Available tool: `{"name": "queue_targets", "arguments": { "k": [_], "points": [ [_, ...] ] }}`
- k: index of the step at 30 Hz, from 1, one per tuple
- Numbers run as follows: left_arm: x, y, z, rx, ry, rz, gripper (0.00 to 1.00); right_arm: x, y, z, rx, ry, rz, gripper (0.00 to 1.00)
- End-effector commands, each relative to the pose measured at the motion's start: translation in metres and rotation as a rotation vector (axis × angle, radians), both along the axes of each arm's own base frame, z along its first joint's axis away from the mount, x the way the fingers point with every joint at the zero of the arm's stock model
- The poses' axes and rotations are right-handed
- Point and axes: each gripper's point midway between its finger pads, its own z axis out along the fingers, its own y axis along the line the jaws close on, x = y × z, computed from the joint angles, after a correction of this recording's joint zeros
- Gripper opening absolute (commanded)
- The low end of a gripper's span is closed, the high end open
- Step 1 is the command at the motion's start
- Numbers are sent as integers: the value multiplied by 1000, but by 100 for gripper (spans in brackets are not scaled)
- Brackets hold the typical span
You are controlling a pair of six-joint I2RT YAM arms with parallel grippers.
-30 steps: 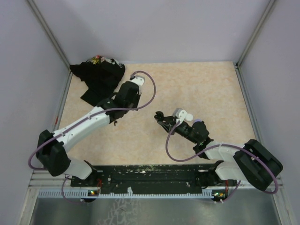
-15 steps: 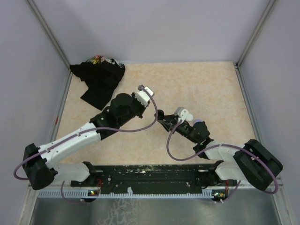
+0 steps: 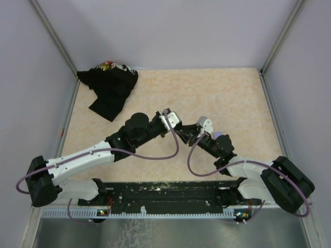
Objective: Insert the wireless bluetooth earbuds into the charging case
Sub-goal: Place the earbud in the charging case.
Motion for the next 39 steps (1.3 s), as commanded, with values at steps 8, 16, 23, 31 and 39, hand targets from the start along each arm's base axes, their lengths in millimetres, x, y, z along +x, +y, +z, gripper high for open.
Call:
{"name": "queue_targets", "arguments": {
  "k": [8, 16, 23, 31, 39],
  "points": [
    [-16, -20, 17, -32, -137, 10, 2, -3, 0, 49, 151, -63, 5, 0],
    [-15, -18, 7, -7, -135, 38, 1, -5, -1, 55, 193, -52, 13, 0],
    [-14, -15, -8, 28, -101, 57, 0, -4, -4, 57, 202, -55, -3, 0],
    [-14, -14, -12, 52, -96, 61, 0, -2, -7, 56, 204, -53, -21, 0],
    [-18, -12, -11, 70, -99, 55, 0, -1, -9, 55, 205, -50, -39, 0]
  ]
}}
